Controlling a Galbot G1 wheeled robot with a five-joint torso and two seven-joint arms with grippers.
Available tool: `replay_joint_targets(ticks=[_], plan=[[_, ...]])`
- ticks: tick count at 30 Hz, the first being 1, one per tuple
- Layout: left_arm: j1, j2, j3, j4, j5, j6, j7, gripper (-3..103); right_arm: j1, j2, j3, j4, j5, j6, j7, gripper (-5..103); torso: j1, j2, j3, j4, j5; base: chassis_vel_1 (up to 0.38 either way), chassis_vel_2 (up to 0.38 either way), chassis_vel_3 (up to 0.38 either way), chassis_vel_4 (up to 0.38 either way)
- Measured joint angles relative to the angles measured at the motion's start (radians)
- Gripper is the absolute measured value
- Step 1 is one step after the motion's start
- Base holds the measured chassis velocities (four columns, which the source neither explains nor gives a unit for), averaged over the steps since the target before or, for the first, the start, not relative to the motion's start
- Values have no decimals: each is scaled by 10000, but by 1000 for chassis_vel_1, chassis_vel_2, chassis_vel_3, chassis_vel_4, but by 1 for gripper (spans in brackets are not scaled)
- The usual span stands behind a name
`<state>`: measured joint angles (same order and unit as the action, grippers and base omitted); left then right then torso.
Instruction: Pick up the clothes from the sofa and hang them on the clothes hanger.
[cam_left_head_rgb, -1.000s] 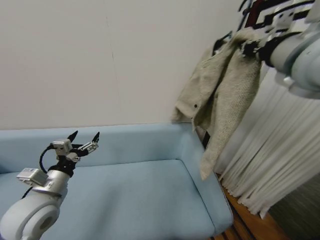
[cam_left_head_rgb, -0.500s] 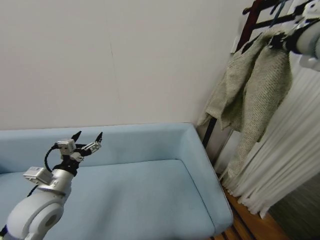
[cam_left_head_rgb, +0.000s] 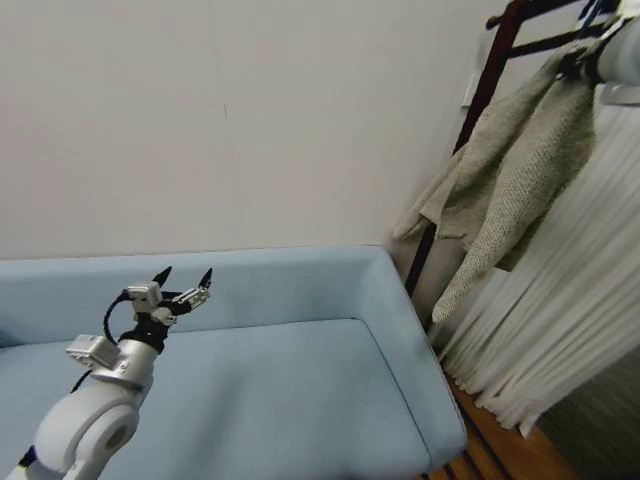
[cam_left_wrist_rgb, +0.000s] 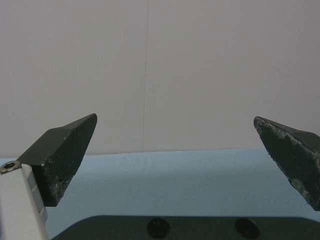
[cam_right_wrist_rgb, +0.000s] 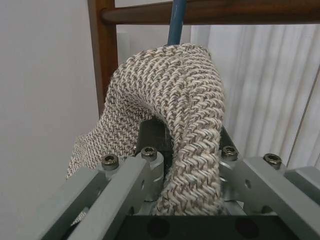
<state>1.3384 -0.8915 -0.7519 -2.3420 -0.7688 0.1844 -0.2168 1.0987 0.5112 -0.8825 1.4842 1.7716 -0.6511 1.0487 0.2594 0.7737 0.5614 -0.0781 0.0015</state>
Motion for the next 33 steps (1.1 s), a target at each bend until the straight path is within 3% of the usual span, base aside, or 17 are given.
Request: replay_joint_targets(ticks=[17,33], plan=[[-268,-340,447,412,403,-193,210,100,85,544,-365,-1472,-52,239,84,10,0,0,0,-1,-1,0,0,0,0],[-860,-299,1239,976,594,-238,228,100,-1047,661,789,-1411,235,682,865,10,0,1,-1,1,-2,0,0,0,0]])
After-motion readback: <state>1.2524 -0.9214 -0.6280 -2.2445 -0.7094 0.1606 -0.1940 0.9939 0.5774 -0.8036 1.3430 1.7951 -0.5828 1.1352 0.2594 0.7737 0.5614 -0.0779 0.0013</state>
